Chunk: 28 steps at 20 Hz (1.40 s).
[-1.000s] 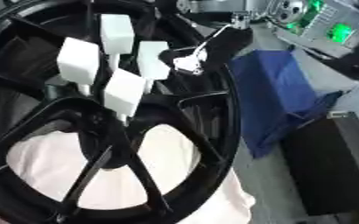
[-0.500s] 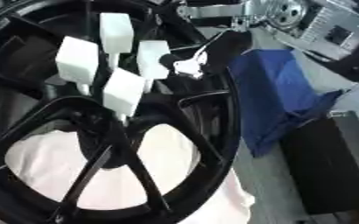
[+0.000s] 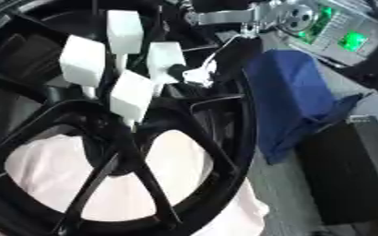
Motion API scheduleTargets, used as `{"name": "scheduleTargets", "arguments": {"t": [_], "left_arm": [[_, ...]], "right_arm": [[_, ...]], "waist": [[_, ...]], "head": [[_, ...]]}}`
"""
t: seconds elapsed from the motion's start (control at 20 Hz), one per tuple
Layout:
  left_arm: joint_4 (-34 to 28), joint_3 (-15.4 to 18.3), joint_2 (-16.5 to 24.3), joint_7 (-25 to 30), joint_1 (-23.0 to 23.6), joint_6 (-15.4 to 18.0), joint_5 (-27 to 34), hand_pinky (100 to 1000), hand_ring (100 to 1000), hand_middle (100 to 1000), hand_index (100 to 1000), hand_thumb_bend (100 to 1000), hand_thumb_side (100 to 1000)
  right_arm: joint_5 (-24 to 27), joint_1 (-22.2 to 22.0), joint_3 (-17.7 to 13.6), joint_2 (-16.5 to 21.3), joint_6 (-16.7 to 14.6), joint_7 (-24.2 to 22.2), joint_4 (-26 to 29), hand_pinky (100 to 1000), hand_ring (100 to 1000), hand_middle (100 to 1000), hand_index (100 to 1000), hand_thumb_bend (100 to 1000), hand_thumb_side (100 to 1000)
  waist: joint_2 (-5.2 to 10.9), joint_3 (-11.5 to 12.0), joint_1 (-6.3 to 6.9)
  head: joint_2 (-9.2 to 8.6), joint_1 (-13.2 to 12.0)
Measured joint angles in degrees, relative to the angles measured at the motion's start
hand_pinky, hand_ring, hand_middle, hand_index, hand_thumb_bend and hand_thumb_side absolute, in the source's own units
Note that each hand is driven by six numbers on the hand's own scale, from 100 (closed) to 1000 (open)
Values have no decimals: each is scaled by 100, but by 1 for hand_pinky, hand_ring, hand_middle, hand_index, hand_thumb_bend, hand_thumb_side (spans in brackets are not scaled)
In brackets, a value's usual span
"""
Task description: Pull the pin out of the wheel hub.
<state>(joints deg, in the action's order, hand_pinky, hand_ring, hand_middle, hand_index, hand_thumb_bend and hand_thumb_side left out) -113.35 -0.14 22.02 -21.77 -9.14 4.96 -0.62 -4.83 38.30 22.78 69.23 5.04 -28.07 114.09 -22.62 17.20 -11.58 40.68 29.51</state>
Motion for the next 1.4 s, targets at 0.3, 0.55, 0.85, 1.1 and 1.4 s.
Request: {"name": "scheduleTargets", "arguments": {"t": [0.3, 0.55, 0.85, 1.1, 1.4], "left_arm": [[0, -2, -43, 3, -4, 0, -1, 841, 586, 562, 734, 358, 732], [0, -3, -44, 4, -9, 1, -1, 842, 586, 562, 734, 357, 734], [0, -4, -44, 5, -15, 1, -2, 843, 586, 562, 734, 353, 735], [0, -4, -45, 11, -18, -5, -2, 844, 584, 562, 734, 352, 736], [0, -4, -46, 11, -18, -6, -2, 845, 583, 563, 733, 349, 737]], "right_arm": [[-61, -1, 26, -46, 83, -38, 0, 945, 921, 752, 892, 149, 576], [-109, 5, 57, -55, 152, -69, 0, 940, 911, 670, 853, 149, 567], [-105, 48, 61, -98, 285, 22, 0, 910, 852, 474, 689, 103, 512], [97, 41, 57, -109, 493, 263, 0, 886, 770, 375, 569, 100, 405], [571, -56, 9, -109, 819, 596, 0, 873, 697, 284, 471, 100, 203]], "waist": [[-22, 10, -8], [-28, 46, -16], [-34, 51, -21], [-34, 51, -23], [-34, 52, -23]], "head": [[-1, 12], [-2, 35], [-2, 39], [-2, 39], [-1, 44]]}}
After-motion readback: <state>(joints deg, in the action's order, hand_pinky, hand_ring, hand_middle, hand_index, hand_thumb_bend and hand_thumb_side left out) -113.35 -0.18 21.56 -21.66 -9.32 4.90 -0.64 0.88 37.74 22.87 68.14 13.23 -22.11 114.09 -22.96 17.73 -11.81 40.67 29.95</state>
